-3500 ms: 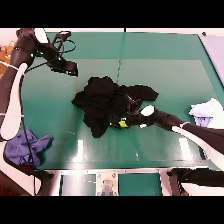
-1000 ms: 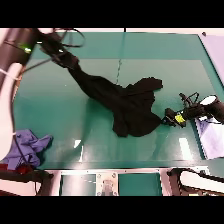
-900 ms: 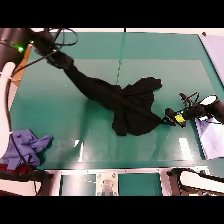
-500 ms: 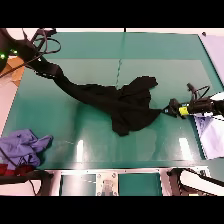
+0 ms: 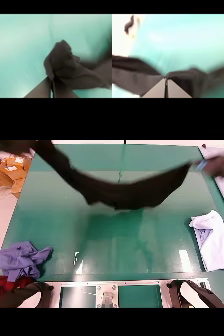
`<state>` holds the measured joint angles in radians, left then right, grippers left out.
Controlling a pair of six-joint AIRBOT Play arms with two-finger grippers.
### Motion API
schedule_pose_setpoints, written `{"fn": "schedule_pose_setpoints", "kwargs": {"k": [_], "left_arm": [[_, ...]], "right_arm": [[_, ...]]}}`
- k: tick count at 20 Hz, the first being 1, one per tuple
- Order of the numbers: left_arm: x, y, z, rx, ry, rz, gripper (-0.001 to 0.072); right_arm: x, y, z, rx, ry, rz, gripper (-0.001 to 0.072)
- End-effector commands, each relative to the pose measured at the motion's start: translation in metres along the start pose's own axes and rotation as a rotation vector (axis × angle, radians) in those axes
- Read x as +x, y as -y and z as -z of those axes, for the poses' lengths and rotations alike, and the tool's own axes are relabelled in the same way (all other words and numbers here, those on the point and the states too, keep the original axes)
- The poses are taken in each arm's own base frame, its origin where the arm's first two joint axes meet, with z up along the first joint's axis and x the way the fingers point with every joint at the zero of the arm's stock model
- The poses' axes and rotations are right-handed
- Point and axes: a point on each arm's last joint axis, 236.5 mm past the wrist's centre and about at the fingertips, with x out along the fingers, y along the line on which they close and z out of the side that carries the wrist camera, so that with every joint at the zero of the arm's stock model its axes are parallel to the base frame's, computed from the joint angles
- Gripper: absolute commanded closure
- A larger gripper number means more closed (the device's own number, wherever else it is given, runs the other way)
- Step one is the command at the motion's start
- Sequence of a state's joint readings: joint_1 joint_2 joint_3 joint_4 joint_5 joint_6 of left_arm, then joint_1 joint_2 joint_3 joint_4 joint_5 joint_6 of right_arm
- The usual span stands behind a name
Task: Fold the shirts.
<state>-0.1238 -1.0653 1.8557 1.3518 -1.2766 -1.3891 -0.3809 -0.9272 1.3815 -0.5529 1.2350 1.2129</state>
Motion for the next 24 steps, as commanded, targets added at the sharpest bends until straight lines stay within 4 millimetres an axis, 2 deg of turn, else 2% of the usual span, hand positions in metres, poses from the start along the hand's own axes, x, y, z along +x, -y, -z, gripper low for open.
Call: {"fn": "schedule_pose_setpoints", "kwargs": {"k": [1,3,5,7,8,10,12,13,15,16,18,21,23,24], "left_arm": [[-0.176,0.018,-0.099,0.058,0.529,-0.082,0.0687],[-0.232,0.03,-0.106,0.082,0.636,-0.088,0.0686],[-0.259,0.037,-0.1,0.089,0.672,-0.092,0.0686],[-0.256,0.037,-0.089,0.082,0.624,-0.092,0.0686],[-0.245,0.035,-0.08,0.062,0.57,-0.084,0.0686],[-0.208,0.027,-0.057,0.033,0.42,-0.083,0.0686],[-0.152,0.017,-0.033,0.003,0.267,-0.075,0.0685],[-0.116,0.01,-0.02,-0.008,0.189,-0.068,0.0685],[-0.038,-0.004,0.009,-0.024,0.053,-0.059,0.0686],[0.003,-0.011,0.026,-0.041,-0.003,-0.056,0.0685],[0.089,-0.022,0.064,-0.088,-0.1,-0.038,0.0686],[0.208,-0.019,0.127,-0.137,-0.199,0.057,0.0686],[0.277,-0.019,0.169,-0.158,-0.234,0.104,0.0686],[0.303,-0.02,0.187,-0.188,-0.239,0.109,0.0686]], "right_arm": [[-0.106,-0.131,-0.106,-0.342,0.412,0.001,0.0697],[-0.156,-0.175,-0.134,-0.426,0.578,0.038,0.0697],[-0.186,-0.191,-0.147,-0.464,0.668,0.116,0.0697],[-0.202,-0.192,-0.155,-0.487,0.727,0.181,0.0697],[-0.203,-0.19,-0.156,-0.486,0.731,0.188,0.0697],[-0.193,-0.175,-0.156,-0.456,0.698,0.195,0.0697],[-0.164,-0.137,-0.148,-0.373,0.597,0.193,0.0696],[-0.146,-0.113,-0.141,-0.323,0.539,0.194,0.0697],[-0.098,-0.056,-0.118,-0.232,0.417,0.187,0.0696],[-0.066,-0.025,-0.102,-0.175,0.355,0.177,0.0696],[0.002,0.044,-0.064,-0.071,0.248,0.19,0.0696],[0.094,0.15,0.003,0.067,0.117,0.279,0.0696],[0.149,0.206,0.047,0.135,0.028,0.328,0.0696],[0.173,0.229,0.068,0.175,-0.009,0.344,0.0697]]}}
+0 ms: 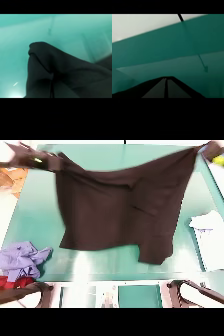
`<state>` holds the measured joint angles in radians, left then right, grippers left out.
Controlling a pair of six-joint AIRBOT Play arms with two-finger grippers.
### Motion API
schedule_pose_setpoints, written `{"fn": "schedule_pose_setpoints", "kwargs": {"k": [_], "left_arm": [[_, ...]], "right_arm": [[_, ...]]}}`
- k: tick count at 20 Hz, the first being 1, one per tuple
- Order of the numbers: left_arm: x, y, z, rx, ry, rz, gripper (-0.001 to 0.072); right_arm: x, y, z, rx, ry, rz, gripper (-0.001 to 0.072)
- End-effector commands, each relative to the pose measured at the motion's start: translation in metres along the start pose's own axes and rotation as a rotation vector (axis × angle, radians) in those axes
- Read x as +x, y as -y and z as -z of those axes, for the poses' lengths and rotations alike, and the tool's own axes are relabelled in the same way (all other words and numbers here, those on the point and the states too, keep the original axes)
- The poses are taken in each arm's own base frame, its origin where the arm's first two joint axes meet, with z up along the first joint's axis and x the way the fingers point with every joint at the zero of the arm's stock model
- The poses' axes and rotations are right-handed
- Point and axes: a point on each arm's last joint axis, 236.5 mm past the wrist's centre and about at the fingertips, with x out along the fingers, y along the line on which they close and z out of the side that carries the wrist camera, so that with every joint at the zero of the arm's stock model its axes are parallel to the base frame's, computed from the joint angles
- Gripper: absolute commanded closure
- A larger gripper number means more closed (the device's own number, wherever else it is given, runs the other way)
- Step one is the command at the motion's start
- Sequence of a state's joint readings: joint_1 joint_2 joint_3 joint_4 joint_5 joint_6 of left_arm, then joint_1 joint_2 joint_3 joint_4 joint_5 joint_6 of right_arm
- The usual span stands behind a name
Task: Fold the shirts.
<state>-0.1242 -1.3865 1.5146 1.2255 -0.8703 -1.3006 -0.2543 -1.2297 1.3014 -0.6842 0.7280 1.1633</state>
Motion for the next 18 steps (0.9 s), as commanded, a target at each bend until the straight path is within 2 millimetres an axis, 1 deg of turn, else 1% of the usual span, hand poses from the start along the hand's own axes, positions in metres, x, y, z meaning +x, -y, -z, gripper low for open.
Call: {"fn": "schedule_pose_setpoints", "kwargs": {"k": [1,2,3,4,5,6,7,8,9,10,12,13,15,16,17,18], "left_arm": [[0.118,-0.02,0.045,-0.086,-0.014,0.043,0.0685],[0.135,-0.025,0.053,-0.116,-0.01,0.037,0.0685],[0.145,-0.029,0.057,-0.137,-0.006,0.032,0.0681],[0.149,-0.031,0.059,-0.143,-0.005,0.026,0.0394],[0.149,-0.035,0.056,-0.147,0.01,0.018,0.0041],[0.145,-0.037,0.05,-0.154,0.019,0.016,0.001],[0.139,-0.041,0.045,-0.164,0.01,0.021,0.001],[0.128,-0.043,0.041,-0.186,-0.013,0.038,0.001],[0.113,-0.047,0.037,-0.206,-0.043,0.055,0.0011],[0.095,-0.054,0.038,-0.216,-0.09,0.068,0.0124],[0.058,-0.07,0.051,-0.226,-0.196,0.089,0.0688],[0.043,-0.078,0.06,-0.266,-0.238,0.089,0.0686],[0.016,-0.089,0.083,-0.296,-0.338,0.068,0.0688],[0.004,-0.088,0.1,-0.307,-0.391,0.055,0.0688],[-0.006,-0.085,0.119,-0.304,-0.441,0.043,0.0688],[-0.017,-0.075,0.142,-0.318,-0.479,0.044,0.0688]], "right_arm": [[0.099,0.071,0.086,0.098,-0.141,0.092,0.0696],[0.119,0.081,0.101,0.135,-0.172,0.092,0.0695],[0.131,0.089,0.11,0.166,-0.189,0.09,0.0693],[0.139,0.095,0.116,0.177,-0.205,0.092,0.0573],[0.142,0.099,0.115,0.179,-0.206,0.096,0.0449],[0.14,0.104,0.111,0.18,-0.201,0.099,0.0441],[0.135,0.105,0.106,0.185,-0.213,0.086,0.0447],[0.126,0.108,0.102,0.19,-0.239,0.068,0.047],[0.111,0.112,0.099,0.2,-0.274,0.048,0.0553],[0.093,0.117,0.099,0.22,-0.317,0.026,0.0652],[0.057,0.13,0.106,0.262,-0.402,0.0,0.0655],[0.04,0.139,0.115,0.283,-0.442,0.005,0.0662],[0.008,0.161,0.141,0.341,-0.499,0.05,0.0687],[-0.007,0.174,0.157,0.373,-0.523,0.084,0.065],[-0.021,0.188,0.175,0.396,-0.552,0.121,0.0548],[-0.032,0.199,0.193,0.425,-0.587,0.149,0.0459]]}}
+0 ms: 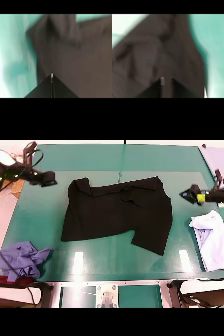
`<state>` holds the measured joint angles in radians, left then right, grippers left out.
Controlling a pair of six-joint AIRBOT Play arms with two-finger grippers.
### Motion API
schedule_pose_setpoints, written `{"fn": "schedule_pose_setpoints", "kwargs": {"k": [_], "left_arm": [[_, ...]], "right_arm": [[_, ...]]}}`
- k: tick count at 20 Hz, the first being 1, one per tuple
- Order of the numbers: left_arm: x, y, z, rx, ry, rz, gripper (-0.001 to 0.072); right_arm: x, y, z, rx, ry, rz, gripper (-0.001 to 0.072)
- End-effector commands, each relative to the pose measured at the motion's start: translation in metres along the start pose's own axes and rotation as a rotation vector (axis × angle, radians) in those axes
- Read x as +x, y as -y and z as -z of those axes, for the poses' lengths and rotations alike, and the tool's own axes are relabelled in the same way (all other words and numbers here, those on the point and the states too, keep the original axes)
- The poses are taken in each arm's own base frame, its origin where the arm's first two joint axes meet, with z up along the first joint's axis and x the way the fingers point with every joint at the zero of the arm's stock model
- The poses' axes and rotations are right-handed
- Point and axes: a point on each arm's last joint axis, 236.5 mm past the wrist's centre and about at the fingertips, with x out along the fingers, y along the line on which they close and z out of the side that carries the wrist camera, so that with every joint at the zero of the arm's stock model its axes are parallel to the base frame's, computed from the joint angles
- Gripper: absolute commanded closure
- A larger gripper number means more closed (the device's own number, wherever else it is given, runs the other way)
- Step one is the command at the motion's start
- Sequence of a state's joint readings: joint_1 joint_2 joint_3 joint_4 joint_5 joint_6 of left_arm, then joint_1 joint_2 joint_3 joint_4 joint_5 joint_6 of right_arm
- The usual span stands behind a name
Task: Fold the shirts.
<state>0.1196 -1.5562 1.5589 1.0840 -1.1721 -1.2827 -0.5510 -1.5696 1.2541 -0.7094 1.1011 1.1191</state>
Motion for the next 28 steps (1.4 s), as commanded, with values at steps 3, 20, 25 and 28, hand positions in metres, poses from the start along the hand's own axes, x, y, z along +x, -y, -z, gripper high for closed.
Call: {"fn": "schedule_pose_setpoints", "kwargs": {"k": [3,20,25,28], "left_arm": [[-0.019,-0.005,0.137,-0.15,-0.223,-0.033,0.0688],[-0.01,-0.047,0.258,-0.764,-0.285,0.09,0.0273],[0.033,-0.043,0.28,-0.932,-0.19,0.143,0.0273],[0.059,-0.03,0.282,-0.991,-0.209,0.244,0.0274]], "right_arm": [[-0.009,0.071,0.082,0.156,-0.184,0.075,0.0282],[0.052,0.051,0.109,0.181,-0.356,-0.077,0.0382],[0.052,0.05,0.107,0.18,-0.349,-0.082,0.0383],[0.052,0.05,0.108,0.181,-0.352,-0.083,0.0383]]}}
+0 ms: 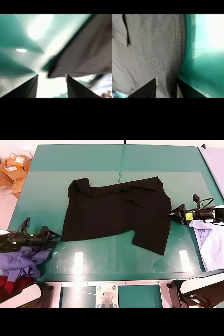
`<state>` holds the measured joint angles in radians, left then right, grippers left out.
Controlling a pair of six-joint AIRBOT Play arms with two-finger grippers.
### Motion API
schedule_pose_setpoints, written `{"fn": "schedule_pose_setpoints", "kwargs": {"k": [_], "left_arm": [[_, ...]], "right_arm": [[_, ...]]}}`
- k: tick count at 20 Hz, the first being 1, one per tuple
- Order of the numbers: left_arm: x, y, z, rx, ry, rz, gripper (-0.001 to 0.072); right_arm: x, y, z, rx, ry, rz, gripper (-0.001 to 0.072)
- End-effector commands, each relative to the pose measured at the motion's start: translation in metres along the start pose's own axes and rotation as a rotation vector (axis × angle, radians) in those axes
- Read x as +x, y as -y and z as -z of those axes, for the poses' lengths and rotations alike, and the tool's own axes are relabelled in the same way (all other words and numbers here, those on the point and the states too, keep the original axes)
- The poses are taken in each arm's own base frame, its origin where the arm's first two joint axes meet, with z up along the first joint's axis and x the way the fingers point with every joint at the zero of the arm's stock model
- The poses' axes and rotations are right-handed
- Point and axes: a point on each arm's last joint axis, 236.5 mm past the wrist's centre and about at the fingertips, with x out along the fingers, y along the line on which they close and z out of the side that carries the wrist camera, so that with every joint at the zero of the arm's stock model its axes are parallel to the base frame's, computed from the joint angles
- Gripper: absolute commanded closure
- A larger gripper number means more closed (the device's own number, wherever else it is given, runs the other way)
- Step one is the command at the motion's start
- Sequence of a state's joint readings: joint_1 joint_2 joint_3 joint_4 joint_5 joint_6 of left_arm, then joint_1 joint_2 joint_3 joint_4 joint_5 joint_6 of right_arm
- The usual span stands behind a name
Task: Fold the shirts.
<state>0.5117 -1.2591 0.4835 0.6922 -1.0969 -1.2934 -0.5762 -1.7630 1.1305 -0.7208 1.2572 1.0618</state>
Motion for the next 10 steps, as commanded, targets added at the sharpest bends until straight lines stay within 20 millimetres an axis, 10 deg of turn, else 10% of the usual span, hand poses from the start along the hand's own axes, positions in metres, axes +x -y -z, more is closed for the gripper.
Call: {"fn": "schedule_pose_setpoints", "kwargs": {"k": [1,7,8,10], "left_arm": [[0.033,0.003,-0.003,-0.034,0.001,0.088,0.0302],[0.034,0.028,0.008,0.048,-0.058,0.176,0.0451],[0.034,0.026,0.005,0.063,-0.047,0.17,0.0652],[0.033,0.027,-0.004,0.098,-0.013,0.161,0.0686]], "right_arm": [[-0.001,-0.003,0.0,0.0,-0.002,-0.01,0.0383],[0.003,-0.008,0.005,-0.008,-0.025,-0.017,0.0384],[0.004,-0.01,0.008,-0.012,-0.036,-0.021,0.0391],[0.01,-0.018,0.014,-0.026,-0.065,-0.03,0.0501]]}}
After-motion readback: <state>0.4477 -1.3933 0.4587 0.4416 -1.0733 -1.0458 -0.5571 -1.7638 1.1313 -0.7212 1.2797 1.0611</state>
